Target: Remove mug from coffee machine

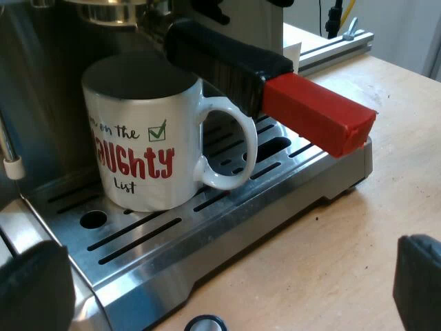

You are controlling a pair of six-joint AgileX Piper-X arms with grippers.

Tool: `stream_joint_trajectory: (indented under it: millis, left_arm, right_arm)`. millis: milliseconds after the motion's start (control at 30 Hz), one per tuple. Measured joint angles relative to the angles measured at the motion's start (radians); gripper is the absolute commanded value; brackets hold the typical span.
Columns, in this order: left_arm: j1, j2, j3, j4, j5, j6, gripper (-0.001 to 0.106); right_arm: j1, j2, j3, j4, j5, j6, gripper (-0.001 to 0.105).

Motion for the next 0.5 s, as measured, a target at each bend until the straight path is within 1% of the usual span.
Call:
stream_joint_trajectory:
  millis: [67,167,333,400,467,500]
  left_arm:
    - [0.000,0.000,0.000,0.000,0.000,0.000,0.095]
    - [0.000,0.000,0.000,0.000,0.000,0.000,0.095]
    - [0.000,0.000,0.002,0.000,0.000,0.000,0.095]
    - [0.000,0.000,0.001,0.000,0.000,0.000,0.095]
    - [0.000,0.000,0.001,0.000,0.000,0.000,0.095]
    - [0.000,0.000,0.001,0.000,0.000,0.000,0.095]
  right_arm:
    - [0.024,0.027,0.034,-0.083,0.036,0.003,0.070]
    - [0.042,0.080,0.059,-0.171,0.070,0.004,0.070]
    - [0.049,0.200,0.074,-0.313,0.076,0.006,0.070]
    - [0.049,0.242,0.074,-0.342,0.075,0.005,0.070]
    - [0.049,0.303,0.074,-0.412,0.086,0.018,0.070]
    - [0.049,0.308,0.074,-0.419,0.088,0.019,0.070]
